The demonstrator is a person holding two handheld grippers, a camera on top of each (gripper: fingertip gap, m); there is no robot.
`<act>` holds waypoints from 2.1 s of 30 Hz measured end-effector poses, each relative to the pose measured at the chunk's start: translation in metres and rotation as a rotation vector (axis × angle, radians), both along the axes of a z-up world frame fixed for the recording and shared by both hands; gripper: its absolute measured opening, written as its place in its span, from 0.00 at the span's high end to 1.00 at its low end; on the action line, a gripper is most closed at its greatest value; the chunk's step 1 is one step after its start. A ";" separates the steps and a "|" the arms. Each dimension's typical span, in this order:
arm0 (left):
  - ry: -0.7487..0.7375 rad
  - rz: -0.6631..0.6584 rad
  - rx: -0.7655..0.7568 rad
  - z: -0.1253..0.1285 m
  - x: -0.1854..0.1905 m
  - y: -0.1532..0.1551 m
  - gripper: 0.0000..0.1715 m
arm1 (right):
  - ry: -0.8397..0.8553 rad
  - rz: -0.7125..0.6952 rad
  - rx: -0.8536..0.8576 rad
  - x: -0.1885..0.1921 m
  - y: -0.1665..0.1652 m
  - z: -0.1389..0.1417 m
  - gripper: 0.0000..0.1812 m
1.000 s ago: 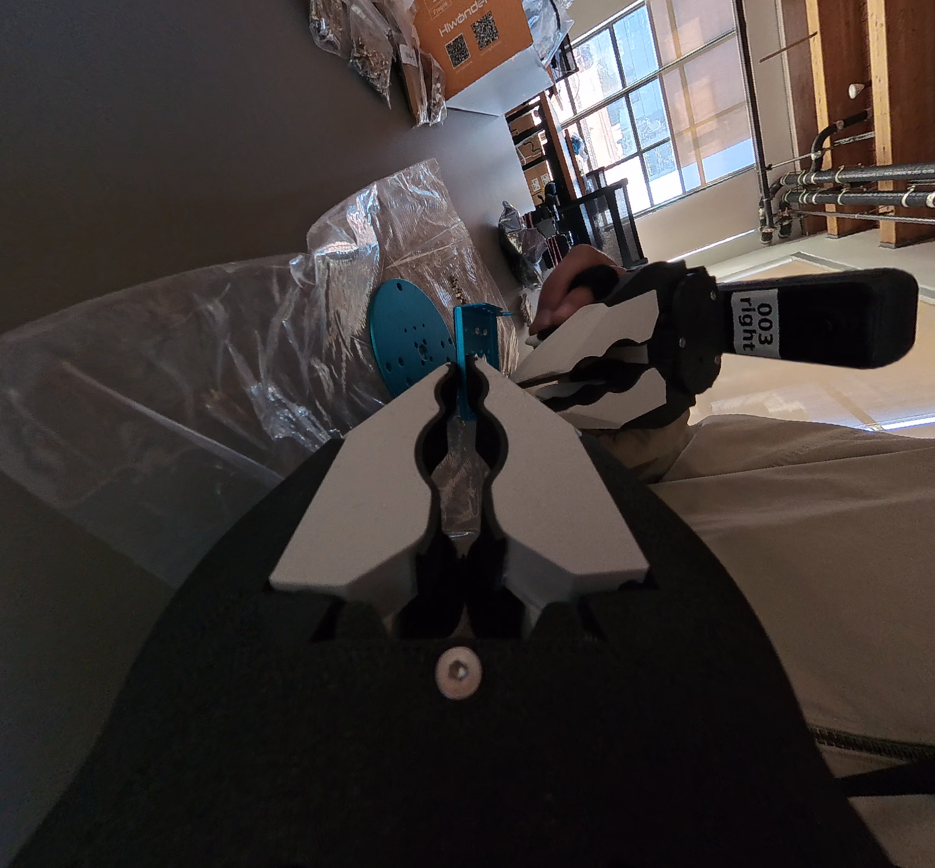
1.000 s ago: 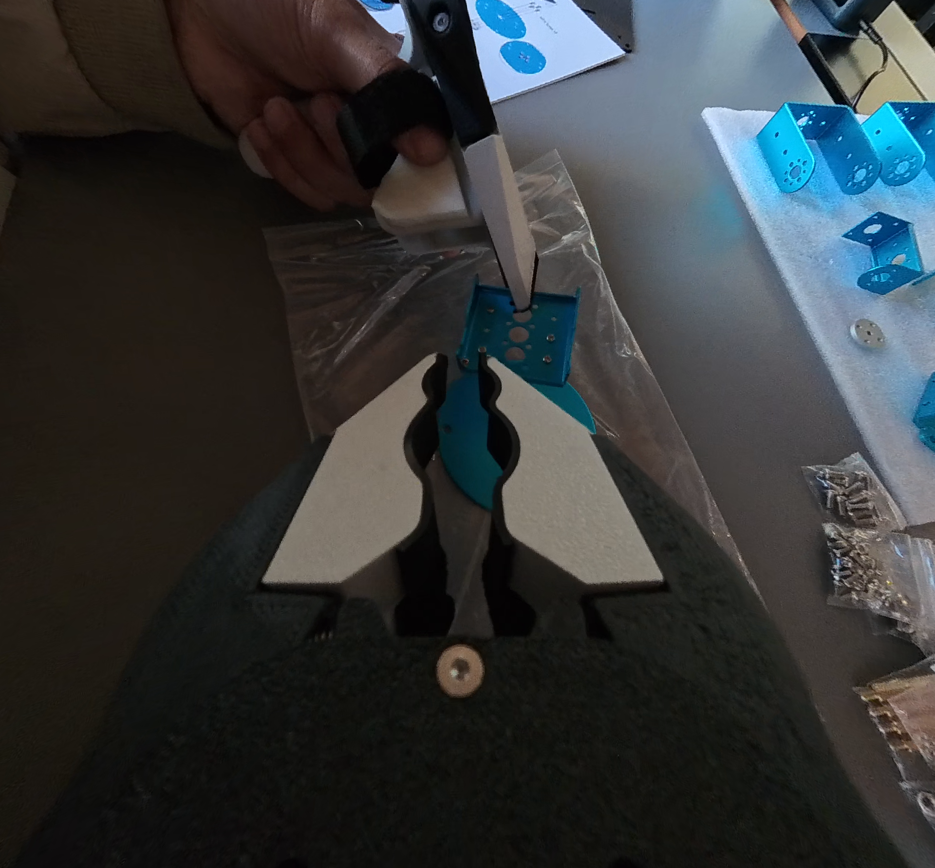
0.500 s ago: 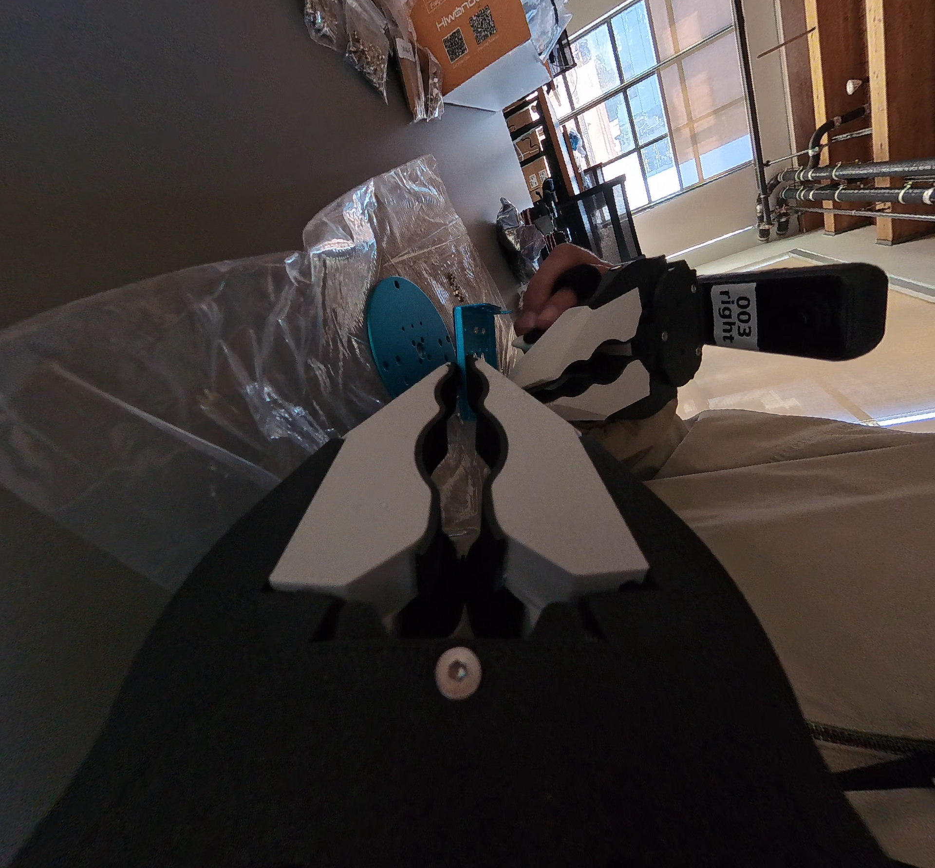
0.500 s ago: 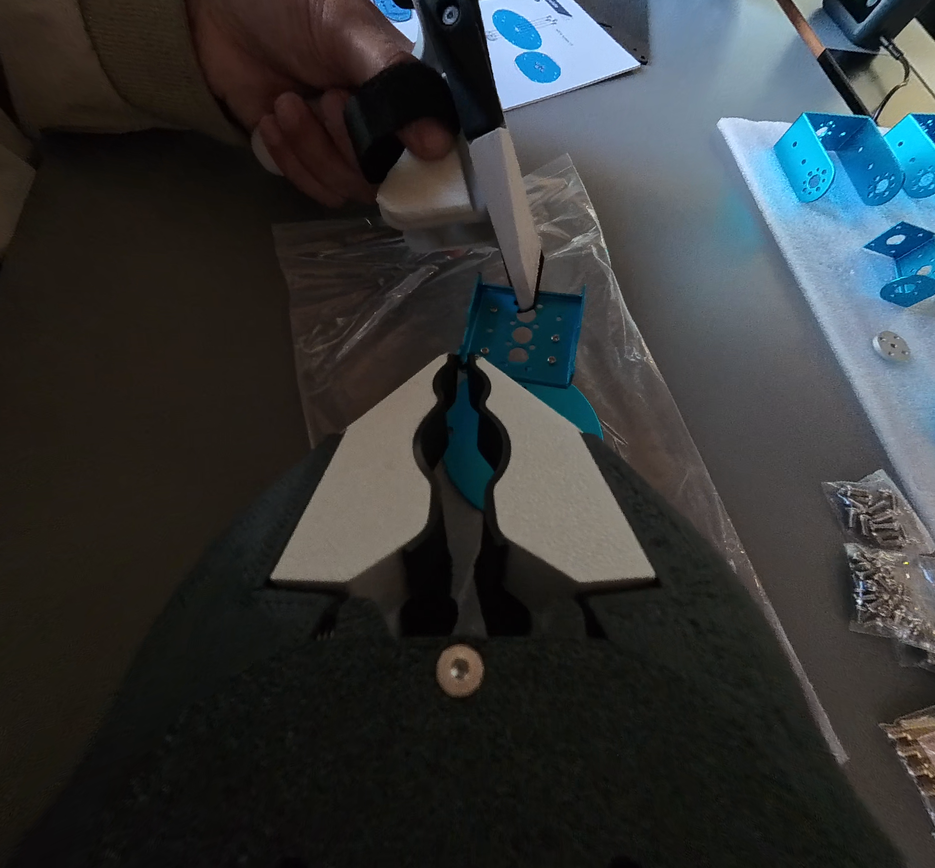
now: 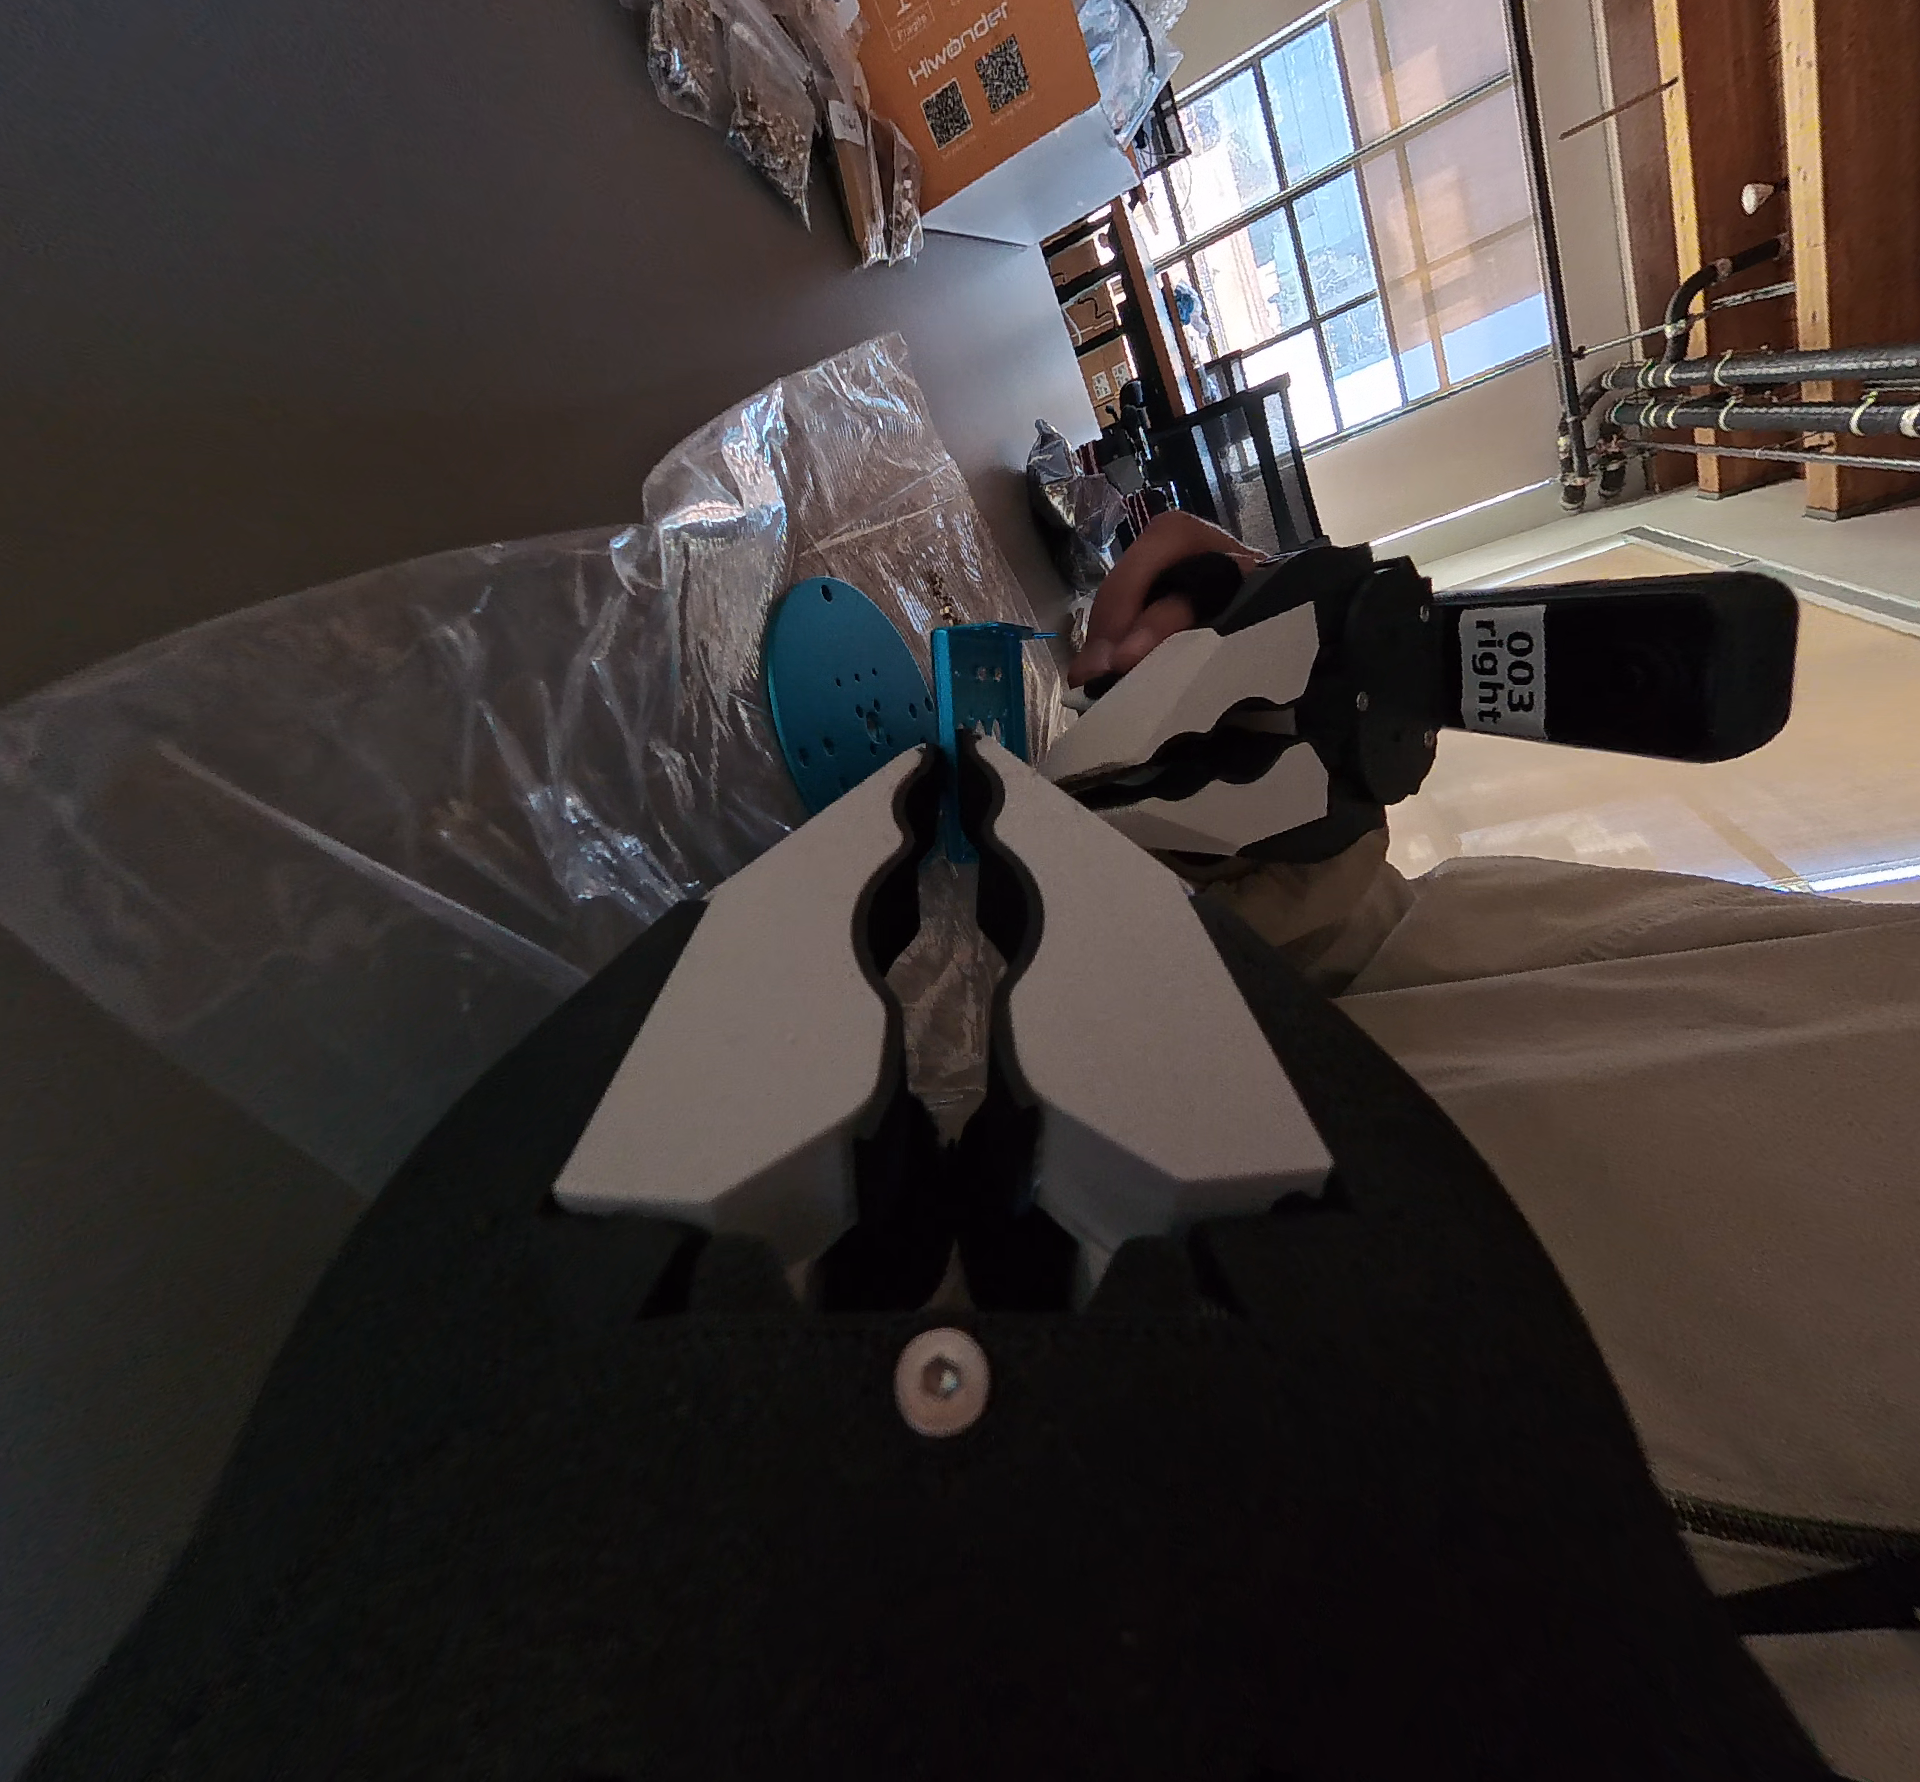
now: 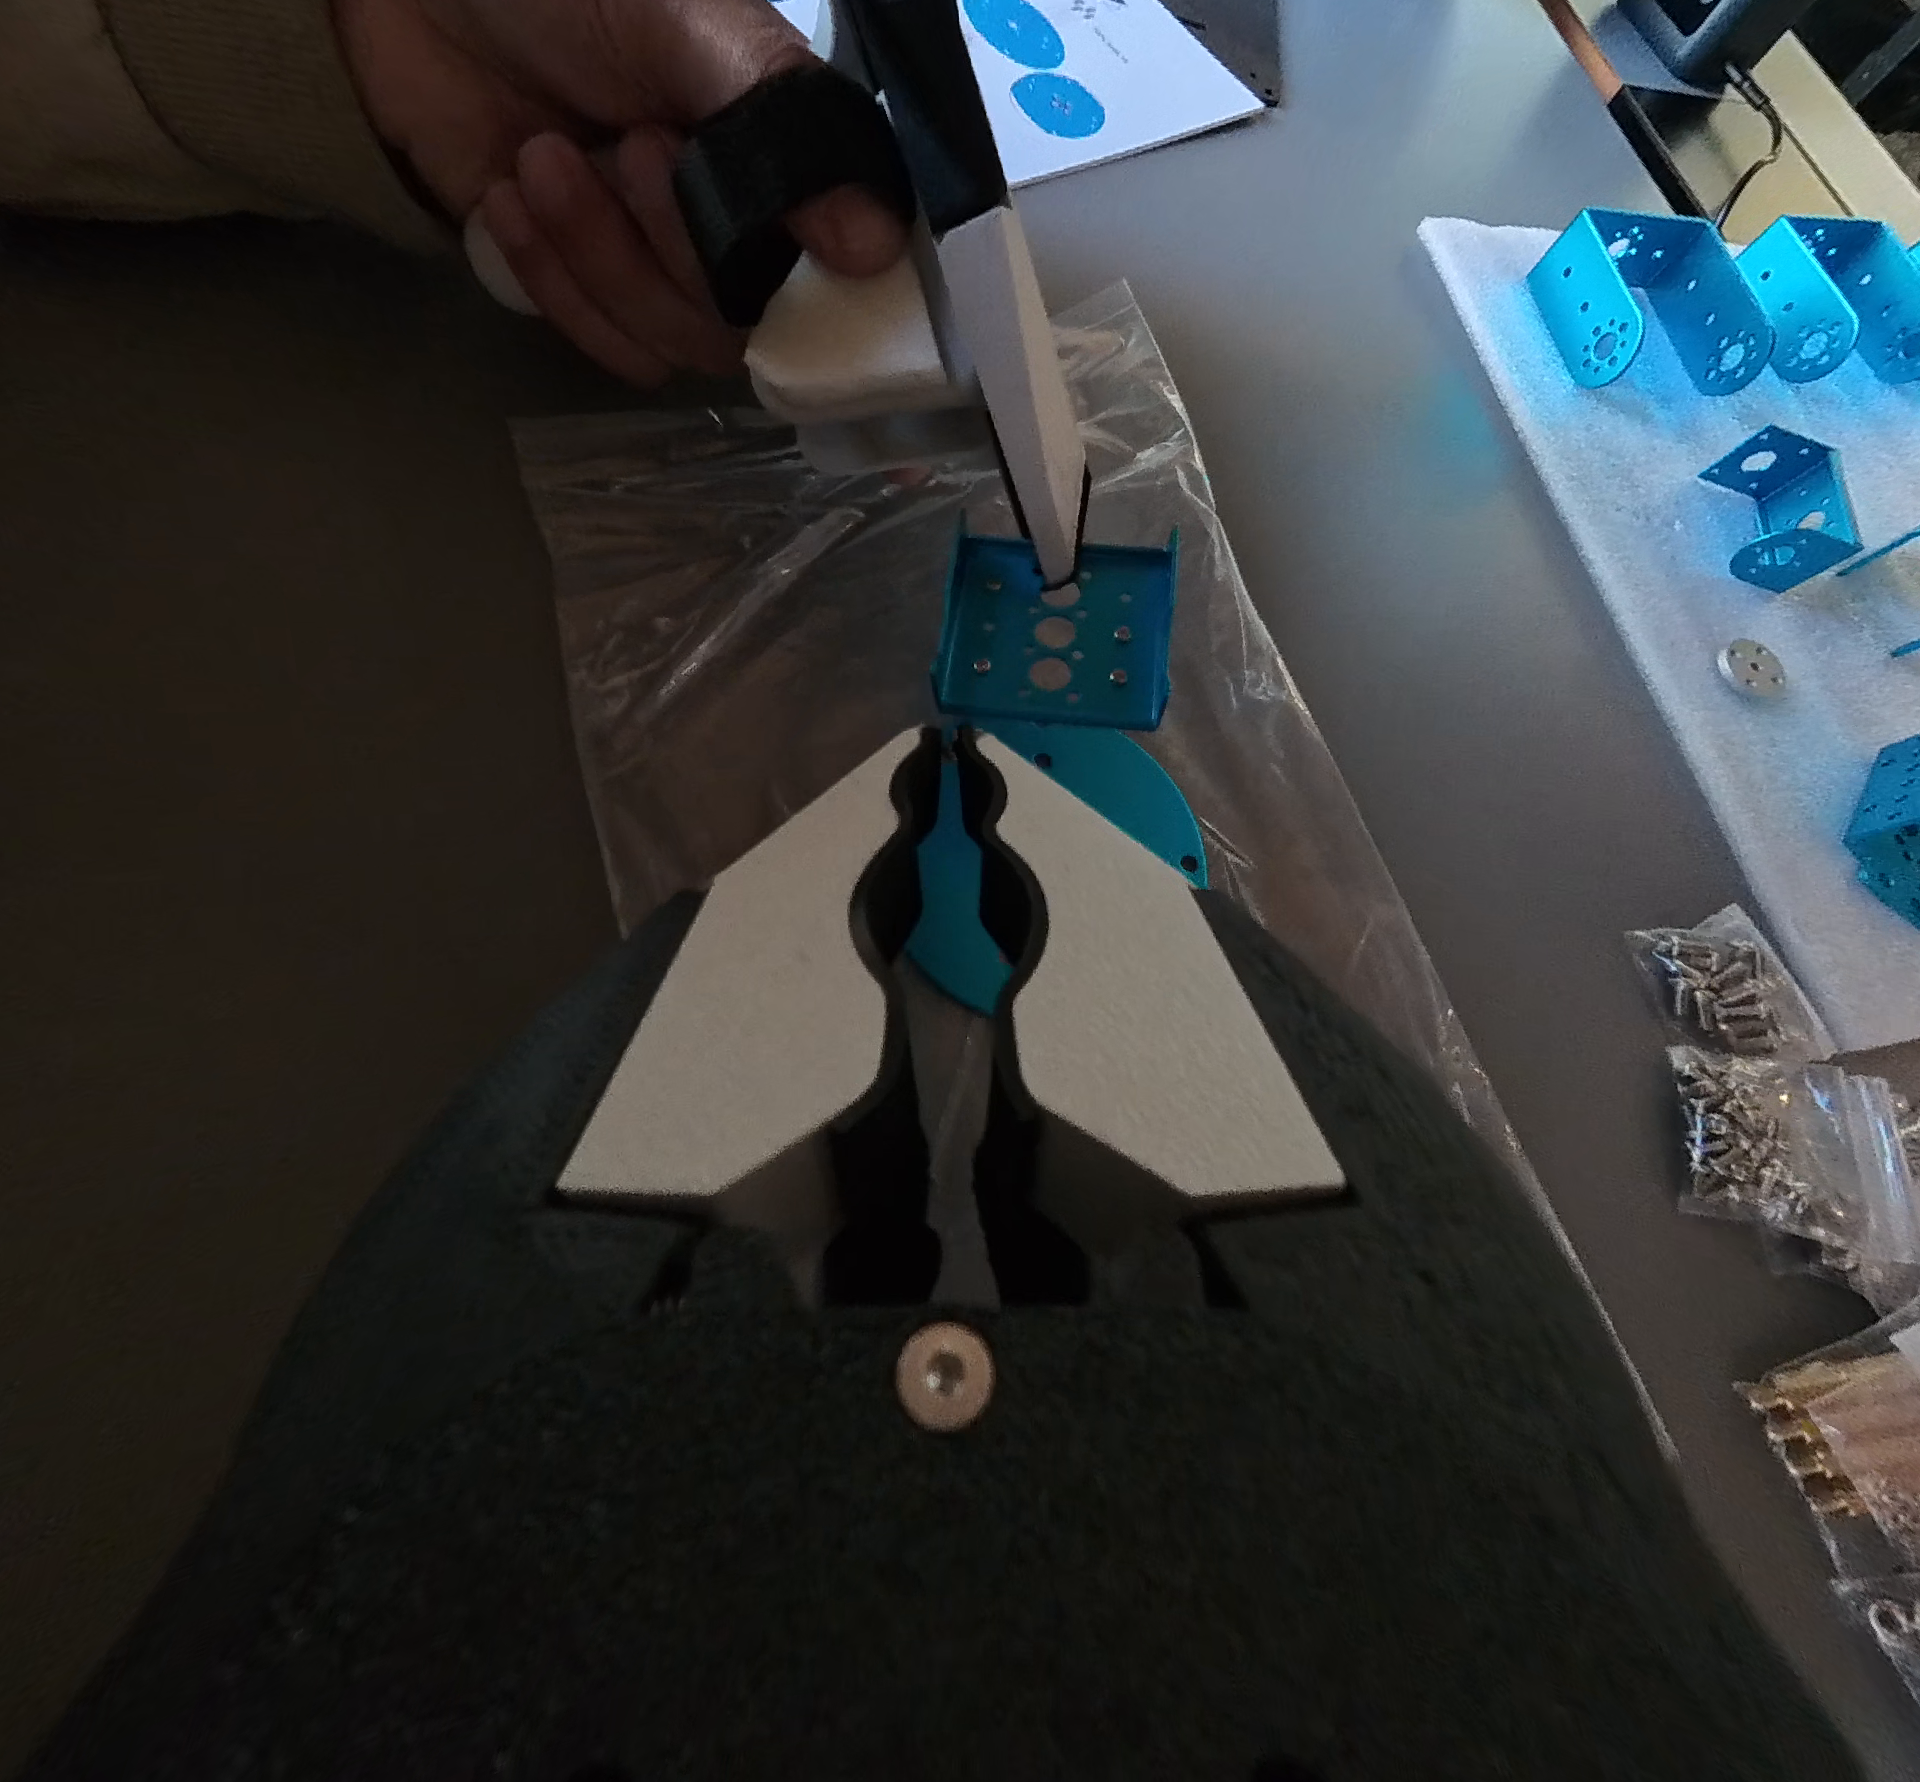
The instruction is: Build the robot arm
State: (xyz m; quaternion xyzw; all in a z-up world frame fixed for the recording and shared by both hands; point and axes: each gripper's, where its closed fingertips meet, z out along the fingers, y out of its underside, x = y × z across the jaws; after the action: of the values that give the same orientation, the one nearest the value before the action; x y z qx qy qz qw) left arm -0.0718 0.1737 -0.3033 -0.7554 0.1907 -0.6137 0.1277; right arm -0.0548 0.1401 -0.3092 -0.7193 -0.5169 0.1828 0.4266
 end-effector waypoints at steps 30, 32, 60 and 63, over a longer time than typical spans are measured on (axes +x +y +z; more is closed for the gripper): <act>0.055 -0.014 0.078 -0.005 0.004 -0.005 0.99 | -0.242 -0.074 -0.205 -0.015 0.012 -0.007 0.99; 0.056 -0.014 0.077 -0.005 0.005 -0.005 0.99 | -0.259 -0.077 -0.229 -0.015 0.011 -0.008 0.99; -0.004 0.000 -0.005 0.000 0.002 -0.003 0.99 | -0.384 -0.098 -0.306 -0.017 0.017 -0.004 0.99; -0.013 0.001 -0.013 0.001 0.002 -0.003 0.99 | -0.370 -0.099 -0.295 -0.016 0.018 -0.002 0.97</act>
State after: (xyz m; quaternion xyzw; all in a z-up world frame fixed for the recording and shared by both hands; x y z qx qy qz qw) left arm -0.0698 0.1711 -0.3022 -0.7525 0.1853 -0.6197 0.1242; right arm -0.0709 0.1578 -0.3109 -0.8195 -0.5181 0.1003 0.2237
